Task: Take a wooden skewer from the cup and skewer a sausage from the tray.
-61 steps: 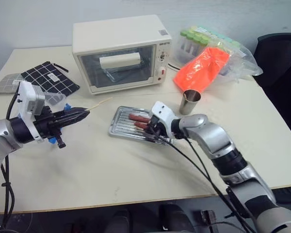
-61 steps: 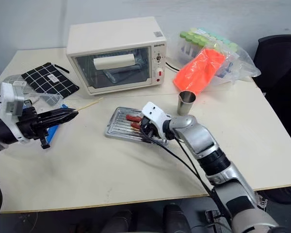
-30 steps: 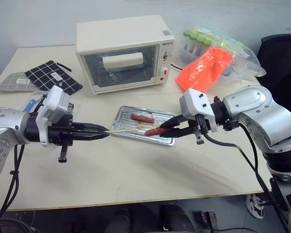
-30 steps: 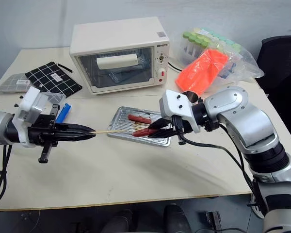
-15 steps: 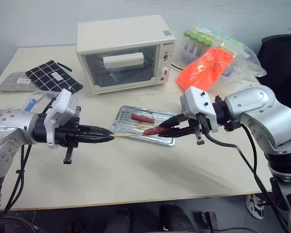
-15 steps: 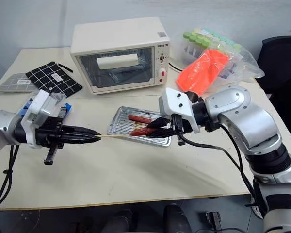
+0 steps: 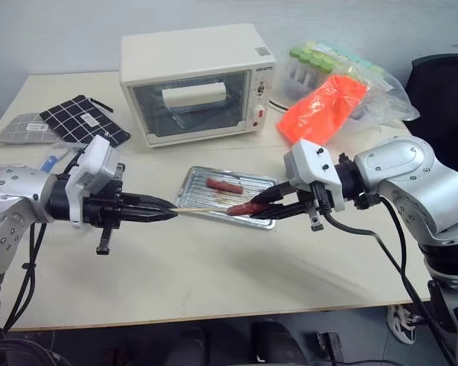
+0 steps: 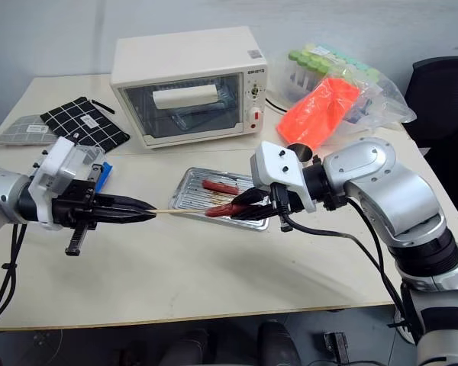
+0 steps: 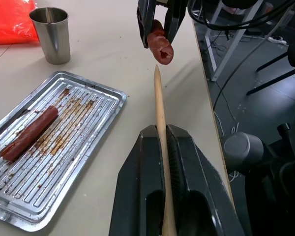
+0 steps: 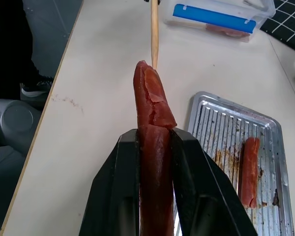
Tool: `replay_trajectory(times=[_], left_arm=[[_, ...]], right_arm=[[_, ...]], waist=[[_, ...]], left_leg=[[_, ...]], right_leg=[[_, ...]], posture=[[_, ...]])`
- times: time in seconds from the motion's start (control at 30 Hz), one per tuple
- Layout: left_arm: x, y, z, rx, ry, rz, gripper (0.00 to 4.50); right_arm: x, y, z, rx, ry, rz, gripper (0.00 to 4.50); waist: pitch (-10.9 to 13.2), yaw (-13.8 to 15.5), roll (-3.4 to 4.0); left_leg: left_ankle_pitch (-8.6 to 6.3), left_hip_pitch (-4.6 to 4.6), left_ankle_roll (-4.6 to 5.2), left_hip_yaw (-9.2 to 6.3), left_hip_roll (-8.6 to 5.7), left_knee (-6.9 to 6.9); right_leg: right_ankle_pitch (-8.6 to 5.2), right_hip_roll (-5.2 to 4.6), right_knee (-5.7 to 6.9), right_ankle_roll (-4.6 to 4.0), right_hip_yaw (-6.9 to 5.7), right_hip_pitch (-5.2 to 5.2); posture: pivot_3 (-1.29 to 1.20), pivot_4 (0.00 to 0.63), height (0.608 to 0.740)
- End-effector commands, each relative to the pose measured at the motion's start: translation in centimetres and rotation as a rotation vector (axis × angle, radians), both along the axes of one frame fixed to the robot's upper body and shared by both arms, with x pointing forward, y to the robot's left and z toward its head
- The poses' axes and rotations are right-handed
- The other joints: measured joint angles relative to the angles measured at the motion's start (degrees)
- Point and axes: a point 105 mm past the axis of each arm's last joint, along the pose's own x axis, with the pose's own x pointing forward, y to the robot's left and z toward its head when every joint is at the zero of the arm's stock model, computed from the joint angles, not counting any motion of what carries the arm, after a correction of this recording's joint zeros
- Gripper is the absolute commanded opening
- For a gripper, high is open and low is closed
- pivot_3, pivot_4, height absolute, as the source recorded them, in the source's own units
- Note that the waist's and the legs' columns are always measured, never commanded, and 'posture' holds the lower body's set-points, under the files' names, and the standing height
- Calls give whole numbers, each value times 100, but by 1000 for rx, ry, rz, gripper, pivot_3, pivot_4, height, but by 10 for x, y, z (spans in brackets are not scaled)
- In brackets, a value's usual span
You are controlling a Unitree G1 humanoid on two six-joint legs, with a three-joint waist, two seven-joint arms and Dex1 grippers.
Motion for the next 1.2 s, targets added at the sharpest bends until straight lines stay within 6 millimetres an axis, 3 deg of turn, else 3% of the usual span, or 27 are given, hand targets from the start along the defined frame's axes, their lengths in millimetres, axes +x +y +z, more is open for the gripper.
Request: replay_trajectory(times=[0.03,0.97,1.2], left_arm=[[-2,0,8,12,-47,-9,0],[-5,-8,6,6,-45,-44,0],[2,5,9,22,-61,6,0]], right_arm=[[0,-3,8,12,-45,-7,895],[-5,0,9,23,-41,1,895],[-3,-4,6,15,-38,-13,895]], waist=[[0,2,0],[0,2,0],[0,3,0]], left_leg=[[0,0,0,0,0,0],[0,0,0,0,0,1],[0,0,0,0,0,1]], right_leg=[[0,0,0,0,0,0],[0,0,3,0,0,0],[0,0,3,0,0,0]], posture=[[0,150,740],[0,150,740],[0,150,740]])
